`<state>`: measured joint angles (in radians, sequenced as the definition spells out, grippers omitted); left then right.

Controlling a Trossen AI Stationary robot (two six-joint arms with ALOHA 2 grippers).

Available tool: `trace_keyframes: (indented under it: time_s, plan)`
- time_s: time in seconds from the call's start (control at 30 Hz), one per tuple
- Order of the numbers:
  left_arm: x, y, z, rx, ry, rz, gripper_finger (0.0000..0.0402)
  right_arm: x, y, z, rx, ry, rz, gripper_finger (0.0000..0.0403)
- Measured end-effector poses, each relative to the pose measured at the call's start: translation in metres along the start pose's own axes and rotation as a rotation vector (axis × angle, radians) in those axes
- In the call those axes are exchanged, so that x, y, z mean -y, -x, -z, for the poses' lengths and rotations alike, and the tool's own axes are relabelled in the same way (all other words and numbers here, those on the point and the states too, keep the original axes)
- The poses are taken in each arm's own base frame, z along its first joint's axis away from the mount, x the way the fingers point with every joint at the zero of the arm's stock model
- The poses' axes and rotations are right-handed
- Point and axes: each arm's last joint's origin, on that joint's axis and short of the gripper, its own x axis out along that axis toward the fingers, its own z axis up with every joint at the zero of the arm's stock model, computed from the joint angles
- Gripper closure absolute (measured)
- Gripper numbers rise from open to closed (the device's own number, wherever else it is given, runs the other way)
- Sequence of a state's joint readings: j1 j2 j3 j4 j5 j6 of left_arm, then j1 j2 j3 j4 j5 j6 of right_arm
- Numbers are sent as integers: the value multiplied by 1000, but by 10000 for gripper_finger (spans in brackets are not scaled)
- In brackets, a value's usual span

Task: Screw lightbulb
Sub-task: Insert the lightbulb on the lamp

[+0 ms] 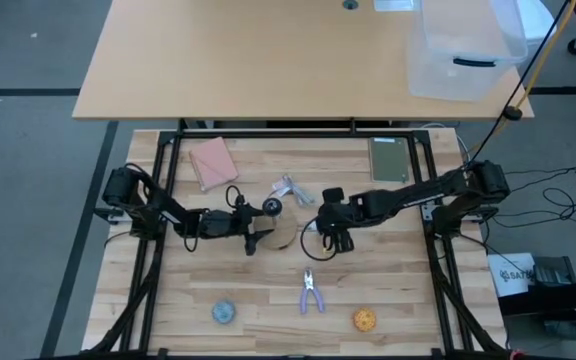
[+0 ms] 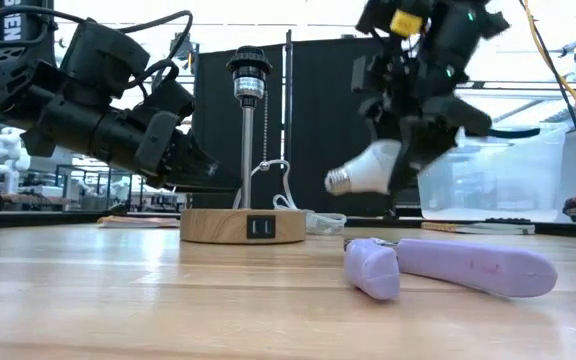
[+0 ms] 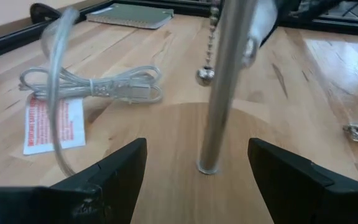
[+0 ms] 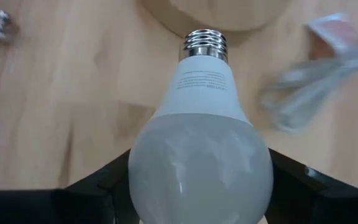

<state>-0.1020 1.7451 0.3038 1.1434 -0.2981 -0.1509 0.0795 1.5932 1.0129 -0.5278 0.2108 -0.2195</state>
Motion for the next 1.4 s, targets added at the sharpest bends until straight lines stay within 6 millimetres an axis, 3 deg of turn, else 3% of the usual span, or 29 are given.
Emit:
trace_keyframes:
  time_s: [0.2,0.47,0.9,1.07,1.4]
  plan:
    - [-3,-1,-7,69,23,-5,115,14,34,-26,-20,82,37,159]
    - [-2,-15,-24,112,-9,82,115,30,73,-43,-84,138,127,157]
    - [-3,-37,-41,71,-47,84,115,52,129,-65,-112,290,305,156]
    - [-6,-40,-44,82,-42,75,115,57,137,-78,-133,347,318,156]
    - [-11,-52,-58,102,-42,75,130,61,135,-98,-226,455,320,156]
